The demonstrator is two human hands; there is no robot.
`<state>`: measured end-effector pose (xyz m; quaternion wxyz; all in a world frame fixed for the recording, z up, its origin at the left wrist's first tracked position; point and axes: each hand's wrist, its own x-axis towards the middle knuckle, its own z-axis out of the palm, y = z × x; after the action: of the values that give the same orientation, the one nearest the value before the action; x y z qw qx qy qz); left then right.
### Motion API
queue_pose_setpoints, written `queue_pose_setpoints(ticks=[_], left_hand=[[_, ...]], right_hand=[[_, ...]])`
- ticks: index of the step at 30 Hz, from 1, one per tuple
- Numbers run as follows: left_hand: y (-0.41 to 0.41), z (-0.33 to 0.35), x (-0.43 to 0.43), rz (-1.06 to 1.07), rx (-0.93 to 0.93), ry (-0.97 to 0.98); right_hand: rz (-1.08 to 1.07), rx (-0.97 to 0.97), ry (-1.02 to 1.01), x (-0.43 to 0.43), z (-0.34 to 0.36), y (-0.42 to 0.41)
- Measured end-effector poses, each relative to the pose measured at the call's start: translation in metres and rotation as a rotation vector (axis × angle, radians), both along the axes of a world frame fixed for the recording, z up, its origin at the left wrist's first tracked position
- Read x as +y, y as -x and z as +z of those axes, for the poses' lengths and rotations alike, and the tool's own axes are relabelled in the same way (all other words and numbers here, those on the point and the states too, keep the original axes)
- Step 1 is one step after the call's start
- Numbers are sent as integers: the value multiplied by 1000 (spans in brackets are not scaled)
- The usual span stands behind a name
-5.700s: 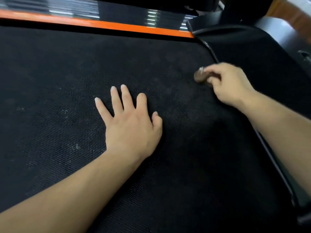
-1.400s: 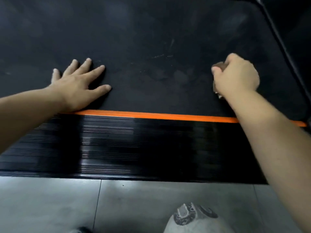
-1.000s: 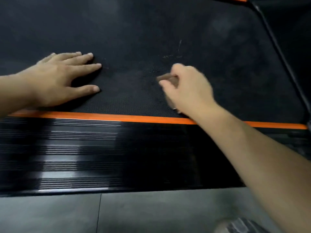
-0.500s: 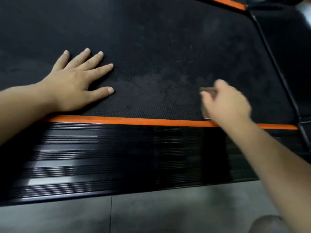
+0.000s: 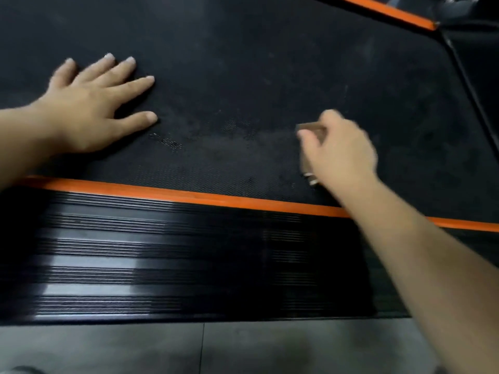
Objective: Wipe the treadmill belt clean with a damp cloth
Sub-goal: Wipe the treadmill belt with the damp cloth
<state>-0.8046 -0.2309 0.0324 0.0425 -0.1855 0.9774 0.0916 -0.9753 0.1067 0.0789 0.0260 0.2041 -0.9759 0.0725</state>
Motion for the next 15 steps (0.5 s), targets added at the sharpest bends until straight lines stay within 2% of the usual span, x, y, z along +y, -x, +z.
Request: queue_pose_setpoints(ticks=[2,4,6,8,10,12,15], left_hand=[[-3,-3,0,-11,17,0],[-6,-3,3,-10,36,3],[-6,-1,4,-18,42,-5],[-5,1,2,-27,39,-12],[-5,1,1,-33,51,-16],[-7,1,1,-36,64,-28],[-7,0,2,-39,73,-29]], right_hand=[[-216,11,59,8,2,18],[-226,17,99,-20,-4,-2],[16,-37,132,-71,-11,-51],[329,-175,138,-111,-12,-98],[438,-220,123,-122,-3,-102],[399,-181,34,-101,1,-77],[127,-59,-86,-43,7,-34]])
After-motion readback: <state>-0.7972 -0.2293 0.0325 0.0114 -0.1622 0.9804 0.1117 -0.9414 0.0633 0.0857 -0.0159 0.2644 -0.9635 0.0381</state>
